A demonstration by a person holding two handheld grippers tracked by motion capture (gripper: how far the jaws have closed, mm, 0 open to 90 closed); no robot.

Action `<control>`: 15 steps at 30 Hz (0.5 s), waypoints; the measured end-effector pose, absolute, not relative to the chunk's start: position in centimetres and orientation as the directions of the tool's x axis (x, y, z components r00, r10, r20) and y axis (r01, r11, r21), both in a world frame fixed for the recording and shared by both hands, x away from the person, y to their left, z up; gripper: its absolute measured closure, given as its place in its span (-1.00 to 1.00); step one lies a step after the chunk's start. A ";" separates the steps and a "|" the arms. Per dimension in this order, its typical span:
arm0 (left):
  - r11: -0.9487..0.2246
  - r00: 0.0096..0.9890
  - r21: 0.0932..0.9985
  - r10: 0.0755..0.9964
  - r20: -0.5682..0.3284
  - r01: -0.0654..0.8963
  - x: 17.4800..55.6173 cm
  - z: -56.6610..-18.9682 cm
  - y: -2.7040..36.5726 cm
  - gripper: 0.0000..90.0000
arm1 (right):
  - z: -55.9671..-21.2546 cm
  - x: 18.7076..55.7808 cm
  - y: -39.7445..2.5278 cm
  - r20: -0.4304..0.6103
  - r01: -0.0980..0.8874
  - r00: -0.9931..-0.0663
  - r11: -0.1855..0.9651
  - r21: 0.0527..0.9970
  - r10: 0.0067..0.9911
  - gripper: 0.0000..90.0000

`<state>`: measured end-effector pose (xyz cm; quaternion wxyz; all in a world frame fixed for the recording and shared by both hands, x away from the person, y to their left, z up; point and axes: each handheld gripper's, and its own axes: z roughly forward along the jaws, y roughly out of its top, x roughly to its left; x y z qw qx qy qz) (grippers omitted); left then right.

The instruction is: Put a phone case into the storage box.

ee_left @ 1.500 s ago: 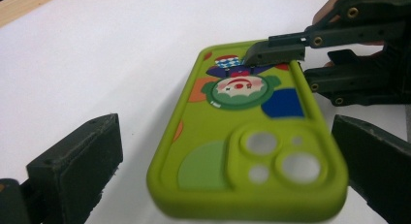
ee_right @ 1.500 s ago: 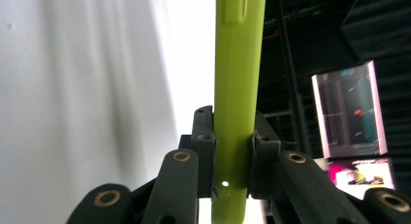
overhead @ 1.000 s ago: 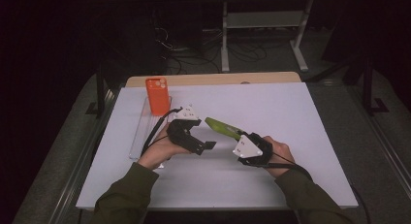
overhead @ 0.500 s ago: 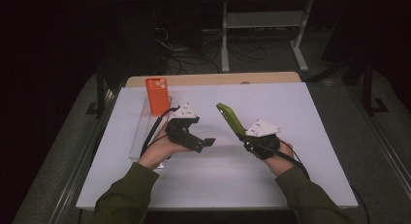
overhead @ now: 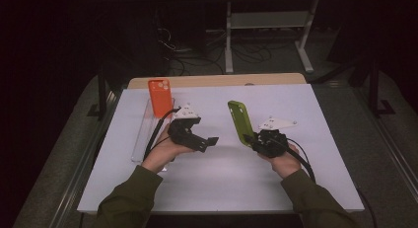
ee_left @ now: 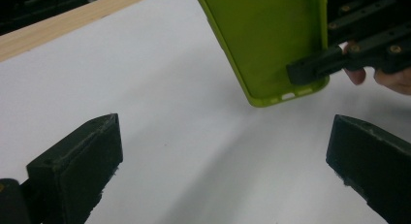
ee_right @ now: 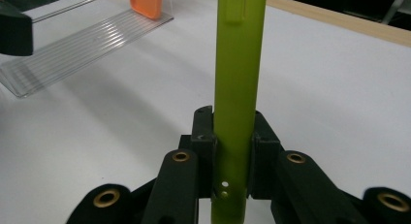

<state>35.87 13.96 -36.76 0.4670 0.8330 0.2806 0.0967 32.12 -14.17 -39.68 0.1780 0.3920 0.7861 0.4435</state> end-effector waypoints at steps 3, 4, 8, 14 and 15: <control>-0.360 0.810 0.846 0.572 -0.133 0.394 36.0 -36.6 13.9 -1.00 | -39.6 32.0 -14.0 0.074 0.467 -0.622 0.294 0.834 0.779 0.70; -0.352 0.808 0.851 0.574 -0.134 0.390 36.0 -36.5 13.9 -1.00 | -39.6 31.9 -13.9 0.067 0.467 -0.624 0.302 0.831 0.779 0.70; -0.326 0.803 0.859 0.576 -0.152 0.396 36.0 -36.2 13.7 -1.00 | -39.5 31.7 -13.6 0.083 0.478 -0.622 0.294 0.828 0.778 0.70; -0.301 0.803 0.865 0.570 -0.174 0.401 36.0 -36.2 12.8 -1.00 | -39.4 31.5 -12.9 0.085 0.474 -0.632 0.297 0.829 0.770 0.70; -0.305 0.807 0.864 0.564 -0.175 0.400 36.1 -36.2 12.6 -1.00 | -39.4 31.4 -12.8 0.084 0.470 -0.636 0.299 0.831 0.767 0.70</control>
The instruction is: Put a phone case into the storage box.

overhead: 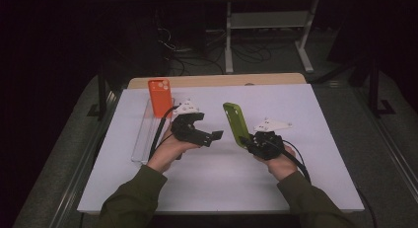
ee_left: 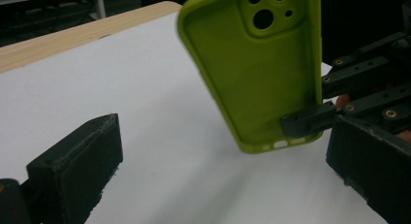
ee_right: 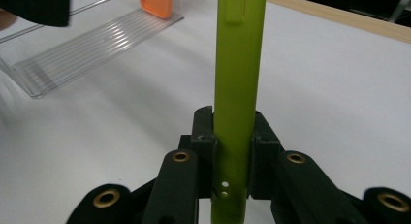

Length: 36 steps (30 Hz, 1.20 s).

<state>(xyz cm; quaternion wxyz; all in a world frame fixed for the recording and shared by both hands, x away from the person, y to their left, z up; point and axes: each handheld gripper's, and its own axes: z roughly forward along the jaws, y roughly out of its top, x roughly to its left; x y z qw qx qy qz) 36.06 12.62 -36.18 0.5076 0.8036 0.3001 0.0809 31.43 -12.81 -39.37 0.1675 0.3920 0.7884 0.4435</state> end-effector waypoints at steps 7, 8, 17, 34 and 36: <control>-0.291 0.809 0.869 0.558 -0.186 0.400 36.5 -36.0 11.5 -1.00 | -39.3 31.1 -11.8 0.088 0.463 -0.652 0.303 0.833 0.753 0.70; -0.287 0.809 0.871 0.557 -0.186 0.398 36.6 -36.0 11.4 -1.00 | -39.3 31.1 -11.7 0.091 0.463 -0.654 0.302 0.834 0.751 0.70; -0.254 0.809 0.882 0.550 -0.206 0.397 36.8 -35.9 10.8 -1.00 | -39.3 30.8 -11.0 0.091 0.442 -0.675 0.302 0.844 0.733 0.70; -0.224 0.808 0.891 0.546 -0.220 0.394 36.8 -36.3 10.7 -1.00 | -39.8 30.3 -9.4 0.116 0.442 -0.701 0.302 0.845 0.703 0.70; -0.228 0.811 0.893 0.545 -0.213 0.387 36.9 -36.4 10.8 -1.00 | -39.8 30.3 -9.3 0.112 0.438 -0.702 0.303 0.846 0.703 0.70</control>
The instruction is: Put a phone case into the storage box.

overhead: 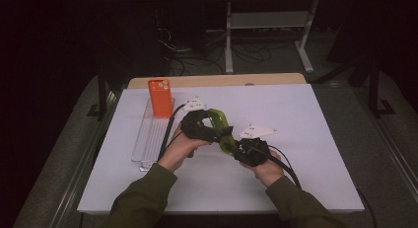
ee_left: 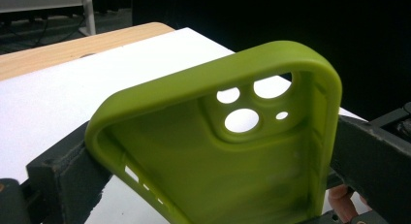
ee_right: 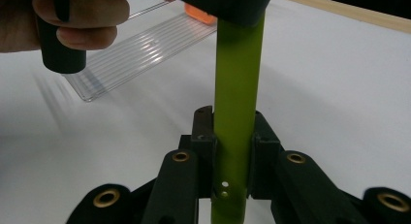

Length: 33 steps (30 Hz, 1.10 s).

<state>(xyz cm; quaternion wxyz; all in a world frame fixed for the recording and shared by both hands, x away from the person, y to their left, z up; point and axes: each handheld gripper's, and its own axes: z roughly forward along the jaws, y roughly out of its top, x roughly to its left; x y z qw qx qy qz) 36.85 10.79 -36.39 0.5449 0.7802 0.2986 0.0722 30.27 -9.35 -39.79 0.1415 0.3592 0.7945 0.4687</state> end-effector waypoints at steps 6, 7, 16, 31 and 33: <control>-0.227 0.810 0.889 0.543 -0.222 0.397 36.8 -36.5 10.7 -1.00 | -39.8 30.2 -9.3 0.110 0.435 -0.706 0.305 0.847 0.700 0.70; -0.226 0.811 0.892 0.543 -0.219 0.392 36.8 -36.5 10.7 -1.00 | -39.8 30.2 -9.2 0.111 0.438 -0.705 0.306 0.845 0.701 0.70; -0.215 0.794 0.881 0.556 -0.245 0.422 36.7 -36.6 10.6 -1.00 | -40.2 30.1 -8.9 0.110 0.447 -0.709 0.322 0.834 0.697 0.70; -0.208 0.785 0.878 0.566 -0.251 0.430 36.8 -36.7 10.9 -0.78 | -40.8 30.2 -8.5 0.097 0.456 -0.706 0.346 0.820 0.701 0.70; -0.209 0.787 0.880 0.566 -0.247 0.427 36.7 -36.7 10.9 -0.76 | -40.8 30.2 -8.5 0.091 0.454 -0.708 0.352 0.819 0.701 0.69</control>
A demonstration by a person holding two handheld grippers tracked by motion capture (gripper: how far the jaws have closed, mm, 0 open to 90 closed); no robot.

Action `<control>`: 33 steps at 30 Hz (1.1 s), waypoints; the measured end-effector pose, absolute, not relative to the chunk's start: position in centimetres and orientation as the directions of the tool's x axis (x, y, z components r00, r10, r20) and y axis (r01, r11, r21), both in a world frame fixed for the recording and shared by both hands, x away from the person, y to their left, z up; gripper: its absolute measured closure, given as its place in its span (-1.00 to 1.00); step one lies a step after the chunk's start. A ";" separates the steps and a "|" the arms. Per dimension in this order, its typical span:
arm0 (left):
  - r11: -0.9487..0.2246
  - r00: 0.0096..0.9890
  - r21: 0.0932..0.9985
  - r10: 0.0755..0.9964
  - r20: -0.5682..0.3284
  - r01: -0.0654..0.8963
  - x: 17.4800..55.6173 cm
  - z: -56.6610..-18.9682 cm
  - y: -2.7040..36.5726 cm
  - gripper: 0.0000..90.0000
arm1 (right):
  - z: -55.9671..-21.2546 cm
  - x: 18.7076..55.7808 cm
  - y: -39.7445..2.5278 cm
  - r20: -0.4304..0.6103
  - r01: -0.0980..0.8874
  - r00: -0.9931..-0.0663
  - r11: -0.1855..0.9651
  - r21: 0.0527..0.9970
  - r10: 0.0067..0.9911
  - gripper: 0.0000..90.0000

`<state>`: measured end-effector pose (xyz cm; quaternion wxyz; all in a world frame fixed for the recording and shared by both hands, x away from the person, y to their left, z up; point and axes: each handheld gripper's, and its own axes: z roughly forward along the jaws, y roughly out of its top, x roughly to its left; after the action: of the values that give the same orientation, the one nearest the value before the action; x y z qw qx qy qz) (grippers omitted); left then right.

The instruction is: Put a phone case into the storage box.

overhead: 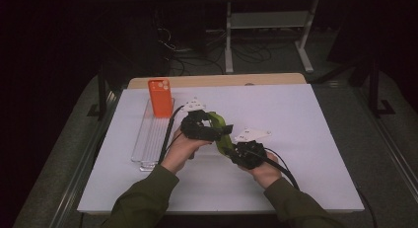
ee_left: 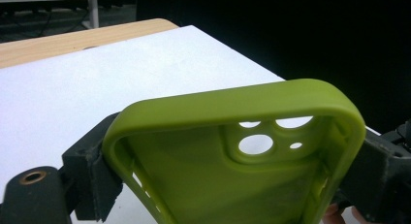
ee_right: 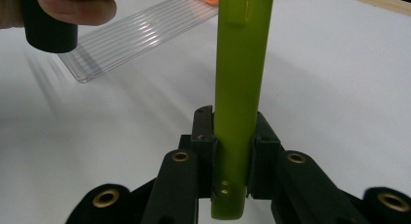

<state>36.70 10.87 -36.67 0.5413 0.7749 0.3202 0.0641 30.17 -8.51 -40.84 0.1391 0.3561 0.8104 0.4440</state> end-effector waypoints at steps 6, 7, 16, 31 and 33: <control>-0.217 0.787 0.878 0.567 -0.243 0.428 36.5 -36.5 10.6 -0.72 | -41.0 30.2 -8.4 0.076 0.450 -0.710 0.367 0.814 0.701 0.69; -0.223 0.791 0.879 0.565 -0.236 0.422 36.5 -36.5 10.7 -0.71 | -41.0 30.2 -8.4 0.079 0.454 -0.708 0.366 0.812 0.702 0.68; -0.236 0.799 0.880 0.557 -0.225 0.413 36.6 -36.3 10.7 -0.70 | -41.1 30.3 -8.5 0.089 0.465 -0.713 0.374 0.802 0.696 0.31; -0.223 0.785 0.885 0.581 -0.216 0.408 36.7 -35.9 11.2 -0.69 | -40.8 30.4 -10.8 0.068 0.458 -0.718 0.396 0.796 0.692 -0.64; -0.221 0.784 0.885 0.581 -0.218 0.409 36.6 -35.9 11.2 -0.69 | -40.9 30.5 -11.4 0.070 0.470 -0.712 0.400 0.787 0.699 -0.70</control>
<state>36.64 11.23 -35.86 0.5366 0.7772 0.3187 0.0801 30.45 -11.38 -40.85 0.1367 0.3539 0.8255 0.4179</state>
